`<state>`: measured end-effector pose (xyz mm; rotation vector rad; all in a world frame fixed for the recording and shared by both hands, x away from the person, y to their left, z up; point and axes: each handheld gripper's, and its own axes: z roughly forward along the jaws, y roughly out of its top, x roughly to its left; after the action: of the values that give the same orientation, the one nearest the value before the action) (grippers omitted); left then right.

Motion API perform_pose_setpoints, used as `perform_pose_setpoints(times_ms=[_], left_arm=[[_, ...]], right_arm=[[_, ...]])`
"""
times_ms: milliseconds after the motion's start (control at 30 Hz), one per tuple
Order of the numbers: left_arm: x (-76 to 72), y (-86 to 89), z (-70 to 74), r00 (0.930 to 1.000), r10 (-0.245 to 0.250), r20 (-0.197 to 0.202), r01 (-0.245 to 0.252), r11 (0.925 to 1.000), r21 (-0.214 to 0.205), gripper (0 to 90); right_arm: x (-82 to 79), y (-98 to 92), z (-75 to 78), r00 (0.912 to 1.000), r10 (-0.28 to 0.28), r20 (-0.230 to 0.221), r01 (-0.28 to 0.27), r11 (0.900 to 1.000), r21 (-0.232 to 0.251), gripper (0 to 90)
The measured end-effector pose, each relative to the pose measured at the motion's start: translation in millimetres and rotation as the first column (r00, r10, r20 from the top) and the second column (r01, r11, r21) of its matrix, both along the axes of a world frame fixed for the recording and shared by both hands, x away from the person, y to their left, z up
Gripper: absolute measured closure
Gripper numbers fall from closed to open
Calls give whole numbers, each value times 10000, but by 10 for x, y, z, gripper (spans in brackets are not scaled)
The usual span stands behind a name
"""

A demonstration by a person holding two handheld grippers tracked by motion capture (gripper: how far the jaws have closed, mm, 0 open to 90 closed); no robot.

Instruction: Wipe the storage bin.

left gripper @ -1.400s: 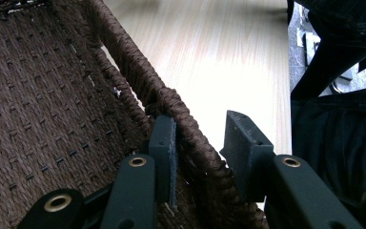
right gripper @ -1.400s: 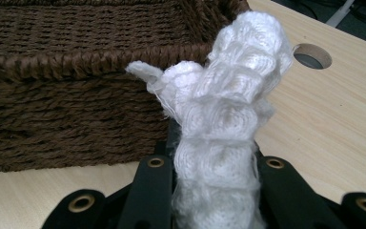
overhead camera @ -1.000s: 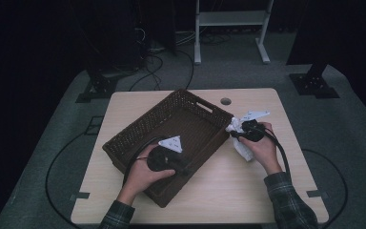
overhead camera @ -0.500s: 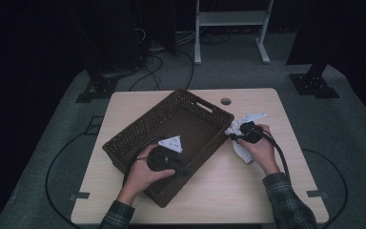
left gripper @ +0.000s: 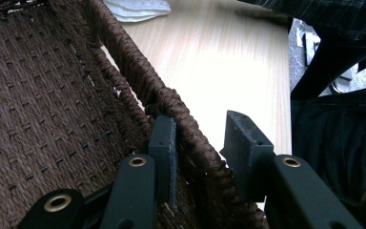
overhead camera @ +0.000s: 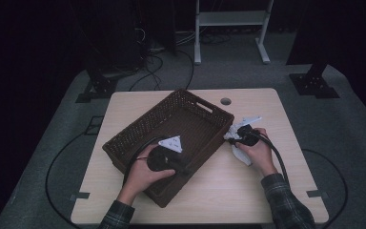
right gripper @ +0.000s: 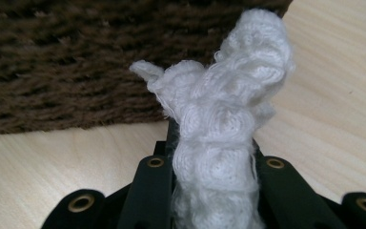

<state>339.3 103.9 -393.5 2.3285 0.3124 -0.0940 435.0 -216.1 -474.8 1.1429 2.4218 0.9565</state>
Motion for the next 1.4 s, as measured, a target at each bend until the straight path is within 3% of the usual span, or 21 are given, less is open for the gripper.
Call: perform_pose_setpoints(times_ms=[500, 1200, 1400], left_arm=[[0, 4, 0, 10000, 11, -10, -11, 10000, -19, 646], [-3, 3, 0, 10000, 23, 2, -23, 10000, -21, 645], [-1, 3, 0, 10000, 14, -3, -14, 10000, -18, 645]], right_arm=[[-37, 20, -13, 10000, 65, 34, -64, 9999, -108, 748], [-190, -13, 314, 9962, 293, 815, -336, 9981, 520, 747], [-227, -16, 386, 9940, 441, 1006, -494, 9975, 507, 746]])
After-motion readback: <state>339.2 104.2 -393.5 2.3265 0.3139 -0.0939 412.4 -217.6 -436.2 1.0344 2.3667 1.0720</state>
